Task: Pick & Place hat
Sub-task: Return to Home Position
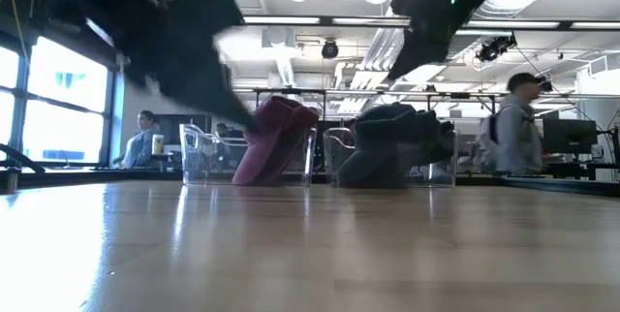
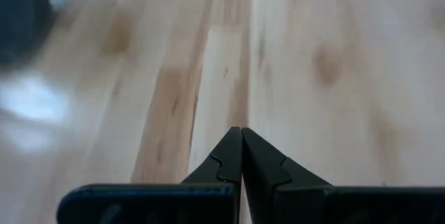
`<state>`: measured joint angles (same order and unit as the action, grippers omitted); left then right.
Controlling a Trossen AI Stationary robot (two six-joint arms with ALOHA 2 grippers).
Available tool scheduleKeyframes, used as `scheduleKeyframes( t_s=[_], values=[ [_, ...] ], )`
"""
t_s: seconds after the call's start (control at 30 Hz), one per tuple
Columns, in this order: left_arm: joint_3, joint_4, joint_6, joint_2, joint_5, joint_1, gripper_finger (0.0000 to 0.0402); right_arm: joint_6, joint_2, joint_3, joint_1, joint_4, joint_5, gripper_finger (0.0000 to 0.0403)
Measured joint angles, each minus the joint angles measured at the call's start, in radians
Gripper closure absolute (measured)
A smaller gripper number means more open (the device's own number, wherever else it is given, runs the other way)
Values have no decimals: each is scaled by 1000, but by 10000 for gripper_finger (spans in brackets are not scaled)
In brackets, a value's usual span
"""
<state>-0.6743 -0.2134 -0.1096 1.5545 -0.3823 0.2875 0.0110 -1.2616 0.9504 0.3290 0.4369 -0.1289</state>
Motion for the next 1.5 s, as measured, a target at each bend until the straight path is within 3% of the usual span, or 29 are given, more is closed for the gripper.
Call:
scheduleKeyframes(
  t_s=[0.13, 0.3, 0.43, 0.6, 0.87, 1.07, 1.27, 1.5],
  values=[
    [-3, 26, -8, -148, -41, 54, 401, 14, -1, -14, -161, -42, 39, 400],
    [-2, 85, -8, -294, -70, 135, 401, 49, 47, -214, -354, -361, 47, 399],
    [25, 107, -10, -378, -153, 195, 401, 128, 152, -397, -461, -600, 82, 401],
    [143, 89, -18, -518, -168, 187, 401, 149, 327, -581, -556, -783, 84, 397],
    [388, -57, -29, -819, 164, -66, 401, 148, 595, -729, -590, -840, 67, 401],
    [526, -67, -29, -1011, 308, -246, 401, 146, 728, -791, -590, -841, 61, 394],
    [629, -70, -31, -1185, 396, -335, 401, 147, 761, -818, -589, -837, 5, 401],
    [658, 79, -6, -1343, 318, -306, 402, 147, 759, -818, -589, -829, 7, 394]
  ],
)
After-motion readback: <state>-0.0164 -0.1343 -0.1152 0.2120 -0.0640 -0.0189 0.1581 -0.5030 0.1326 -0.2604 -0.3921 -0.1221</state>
